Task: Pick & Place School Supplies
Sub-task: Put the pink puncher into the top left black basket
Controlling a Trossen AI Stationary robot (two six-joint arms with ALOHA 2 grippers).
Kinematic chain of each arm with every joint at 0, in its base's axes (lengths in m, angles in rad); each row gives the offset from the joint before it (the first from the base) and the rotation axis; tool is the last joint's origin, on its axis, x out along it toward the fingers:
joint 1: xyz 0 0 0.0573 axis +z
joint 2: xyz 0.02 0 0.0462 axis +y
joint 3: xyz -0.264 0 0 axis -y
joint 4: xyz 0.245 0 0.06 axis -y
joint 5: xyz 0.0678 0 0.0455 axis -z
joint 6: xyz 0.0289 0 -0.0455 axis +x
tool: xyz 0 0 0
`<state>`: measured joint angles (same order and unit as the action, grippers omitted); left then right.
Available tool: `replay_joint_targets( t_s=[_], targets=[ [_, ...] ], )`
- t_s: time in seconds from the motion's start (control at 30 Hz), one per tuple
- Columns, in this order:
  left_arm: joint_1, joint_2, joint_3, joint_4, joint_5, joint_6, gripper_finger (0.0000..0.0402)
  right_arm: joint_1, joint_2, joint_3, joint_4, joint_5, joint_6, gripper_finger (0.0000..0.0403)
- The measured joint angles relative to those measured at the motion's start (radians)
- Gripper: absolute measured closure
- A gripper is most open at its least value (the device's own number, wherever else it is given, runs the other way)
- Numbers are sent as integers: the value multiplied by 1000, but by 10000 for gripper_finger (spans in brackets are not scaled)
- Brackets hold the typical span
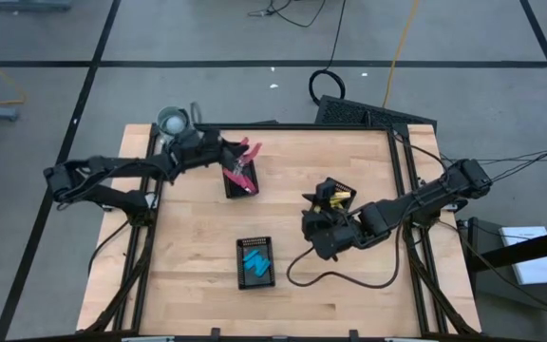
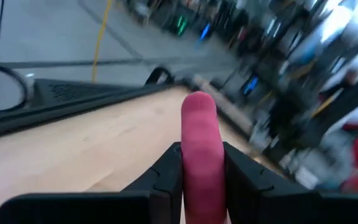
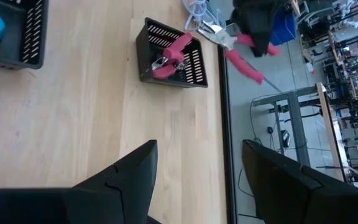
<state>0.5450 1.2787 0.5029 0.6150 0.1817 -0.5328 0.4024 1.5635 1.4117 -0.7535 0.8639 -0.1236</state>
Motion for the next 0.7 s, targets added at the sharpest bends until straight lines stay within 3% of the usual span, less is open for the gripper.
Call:
replay_joint_targets(
  t_s=[0.1,0.17,0.7],
  targets=[
    [6,-4,-112,210,-18,-117,320,11,0,0,-8,0,15,179],
    [2,-5,-165,251,-78,-157,320,15,0,0,-7,0,22,179],
    [-104,-5,-206,212,-312,-211,320,19,0,0,-7,0,26,179]
  ],
)
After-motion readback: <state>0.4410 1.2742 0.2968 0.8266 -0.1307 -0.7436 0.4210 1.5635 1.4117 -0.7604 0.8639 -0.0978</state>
